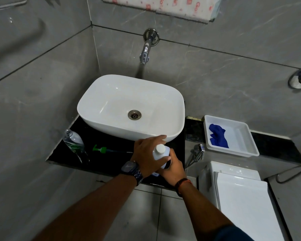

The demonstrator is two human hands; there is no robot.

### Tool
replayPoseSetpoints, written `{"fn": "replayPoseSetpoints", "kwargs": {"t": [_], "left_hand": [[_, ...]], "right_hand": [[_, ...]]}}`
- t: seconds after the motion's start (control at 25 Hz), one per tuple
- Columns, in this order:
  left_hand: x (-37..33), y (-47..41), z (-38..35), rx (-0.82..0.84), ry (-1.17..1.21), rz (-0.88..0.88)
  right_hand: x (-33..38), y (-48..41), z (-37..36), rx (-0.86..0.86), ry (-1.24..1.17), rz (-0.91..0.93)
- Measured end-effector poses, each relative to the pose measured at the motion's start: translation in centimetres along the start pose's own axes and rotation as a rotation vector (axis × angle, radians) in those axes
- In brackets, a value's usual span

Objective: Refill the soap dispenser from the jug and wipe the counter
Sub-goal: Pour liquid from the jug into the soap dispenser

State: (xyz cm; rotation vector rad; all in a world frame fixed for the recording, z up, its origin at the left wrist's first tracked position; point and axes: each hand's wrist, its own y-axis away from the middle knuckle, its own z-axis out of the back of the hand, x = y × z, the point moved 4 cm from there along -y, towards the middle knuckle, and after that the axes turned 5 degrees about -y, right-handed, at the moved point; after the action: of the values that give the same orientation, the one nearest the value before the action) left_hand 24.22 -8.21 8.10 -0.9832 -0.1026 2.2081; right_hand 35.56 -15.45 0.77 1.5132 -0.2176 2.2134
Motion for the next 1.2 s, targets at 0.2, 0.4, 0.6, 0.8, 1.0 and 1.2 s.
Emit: {"fn": "replayPoseSetpoints", "kwargs": {"t": [0.2,0.4,0.6,0.8,1.0,1.2], "left_hand": [[0.7,0.5,1.1,-0.122,-0.06,0.071],[0.2,0.0,1.1,-0.096,-0.171,0.03],[0.8,-0.1,1.3,-0.092,-0.111,0.004],[0.7,-1.2,1.5,-0.121,-0.062,-0.018],[3.8,-0.9,2.0,-0.303,0.018,0.211],[9.1,2.5,-0.8,0.022,-0.216,0.311]], "right_hand": [[-0.1,-0.1,0.1,0.023,-0.021,-0.007],[0.0,-0.1,0.1,0.027,-0.019,-0.015],[0.2,-0.2,0.1,0.029,-0.004,-0.012],[0.0,-0.3,0.2,0.014,0.002,-0.003],[0.1,-0.5,0.2,0.023,0.008,0.014],[-0.3,-0.6,0.6,0.026,-0.001,0.034]]}}
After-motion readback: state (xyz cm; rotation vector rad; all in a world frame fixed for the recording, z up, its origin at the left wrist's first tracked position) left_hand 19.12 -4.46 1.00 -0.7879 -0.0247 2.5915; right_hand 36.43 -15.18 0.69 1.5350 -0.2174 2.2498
